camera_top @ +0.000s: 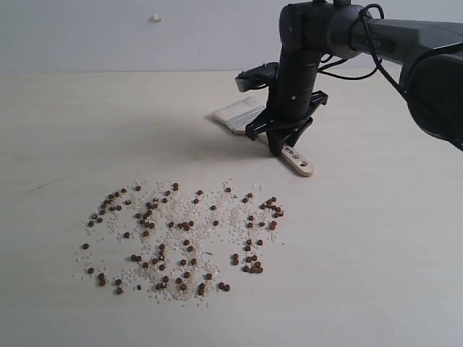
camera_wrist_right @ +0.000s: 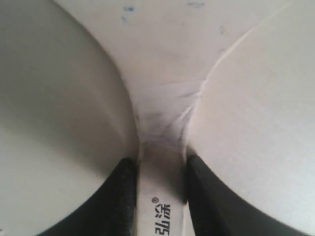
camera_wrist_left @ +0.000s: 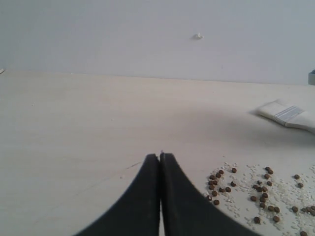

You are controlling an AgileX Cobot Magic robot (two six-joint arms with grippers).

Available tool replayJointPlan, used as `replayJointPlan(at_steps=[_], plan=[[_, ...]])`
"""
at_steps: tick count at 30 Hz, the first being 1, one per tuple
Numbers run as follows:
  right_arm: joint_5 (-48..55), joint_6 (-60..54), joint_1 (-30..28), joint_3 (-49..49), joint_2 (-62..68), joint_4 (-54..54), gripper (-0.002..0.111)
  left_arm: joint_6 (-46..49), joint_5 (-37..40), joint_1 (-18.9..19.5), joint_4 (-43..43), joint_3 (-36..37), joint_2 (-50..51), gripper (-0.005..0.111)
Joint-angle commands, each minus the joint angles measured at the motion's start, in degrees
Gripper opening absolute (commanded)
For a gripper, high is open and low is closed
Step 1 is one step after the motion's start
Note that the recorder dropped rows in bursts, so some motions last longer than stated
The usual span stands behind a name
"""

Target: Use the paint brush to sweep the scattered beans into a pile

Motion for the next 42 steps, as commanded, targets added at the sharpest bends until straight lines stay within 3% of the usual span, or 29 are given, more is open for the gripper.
replayJointPlan(at_steps=[1, 11, 42], plan=[[-0.26, 2.96, -0.22, 0.32, -0.20, -4.84, 0.000, 0.29, -0.06, 0.07, 0.31, 0.20, -0.38, 0.000], [-0.26, 2.87, -0.22, 0.32, -1.36, -7.28, 0.000, 0.29, -0.06, 0.07, 0.31, 0.20, -0.38, 0.000], [-0.26, 0.36, -0.22, 0.32, -7.89, -0.02, 0.000, 1.19, -0.95, 0.07, 0.45, 0.20, -0.38, 0.000]])
